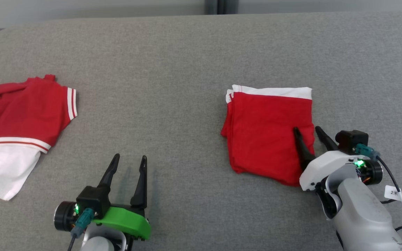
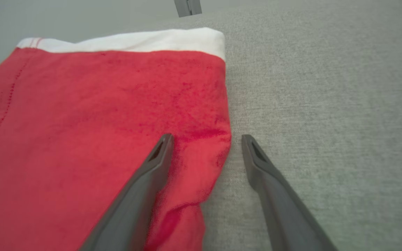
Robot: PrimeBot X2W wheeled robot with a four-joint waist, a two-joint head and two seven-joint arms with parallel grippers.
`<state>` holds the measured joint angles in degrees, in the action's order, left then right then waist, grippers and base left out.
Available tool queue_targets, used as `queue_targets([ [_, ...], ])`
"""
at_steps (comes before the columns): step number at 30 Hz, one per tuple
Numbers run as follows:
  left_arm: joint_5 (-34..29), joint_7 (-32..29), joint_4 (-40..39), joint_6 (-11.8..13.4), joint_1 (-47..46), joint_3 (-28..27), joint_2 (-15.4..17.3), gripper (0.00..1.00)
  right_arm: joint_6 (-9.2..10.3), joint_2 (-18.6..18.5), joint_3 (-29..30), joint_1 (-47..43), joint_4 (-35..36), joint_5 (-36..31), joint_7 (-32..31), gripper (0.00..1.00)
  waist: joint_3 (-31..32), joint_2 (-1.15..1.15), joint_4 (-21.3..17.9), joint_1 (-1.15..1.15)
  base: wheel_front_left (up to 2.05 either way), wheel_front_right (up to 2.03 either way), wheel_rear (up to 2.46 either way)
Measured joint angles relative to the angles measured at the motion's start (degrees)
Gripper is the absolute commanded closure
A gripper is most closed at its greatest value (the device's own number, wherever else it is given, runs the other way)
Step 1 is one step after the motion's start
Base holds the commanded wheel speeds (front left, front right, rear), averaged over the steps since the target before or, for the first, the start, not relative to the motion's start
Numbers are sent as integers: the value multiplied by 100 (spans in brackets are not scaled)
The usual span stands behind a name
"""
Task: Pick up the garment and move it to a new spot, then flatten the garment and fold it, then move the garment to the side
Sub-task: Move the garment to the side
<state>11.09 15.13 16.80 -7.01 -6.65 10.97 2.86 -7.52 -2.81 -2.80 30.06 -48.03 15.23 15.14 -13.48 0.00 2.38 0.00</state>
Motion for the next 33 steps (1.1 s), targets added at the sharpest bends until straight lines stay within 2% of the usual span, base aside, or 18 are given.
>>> queue_targets([
  [1, 15, 0, 4, -4, -13, 13, -1, 0, 0, 3, 34, 33, -122, -5, 1, 67, -48, 0, 35, 0, 0, 0, 0],
  [2, 21, 0, 5, -4, -18, 16, 0, 0, 0, 1, 85, 59, -172, -23, 9, 100, -80, 0, 61, 0, 0, 0, 0],
  [9, -36, 0, 1, -12, 1, -103, -1, 0, -2, 2, 43, 44, -5, 87, 9, 100, -174, 0, -1, 0, 0, 0, 0],
  [14, -101, 0, -35, -29, 170, 33, 0, 0, -4, 11, -66, -207, 170, 136, 9, 100, -128, 0, -305, 0, 0, 0, 0],
  [21, -54, 0, -155, -36, 75, 506, -3, 0, -3, 4, -66, -433, 247, 45, 0, 100, 20, 0, -1059, 0, 0, 0, 0],
  [33, 32, 0, -114, -36, 136, 878, -10, 0, -2, -8, -236, -613, 218, 94, 0, 100, 332, 0, -2552, 0, 0, 0, 0],
])
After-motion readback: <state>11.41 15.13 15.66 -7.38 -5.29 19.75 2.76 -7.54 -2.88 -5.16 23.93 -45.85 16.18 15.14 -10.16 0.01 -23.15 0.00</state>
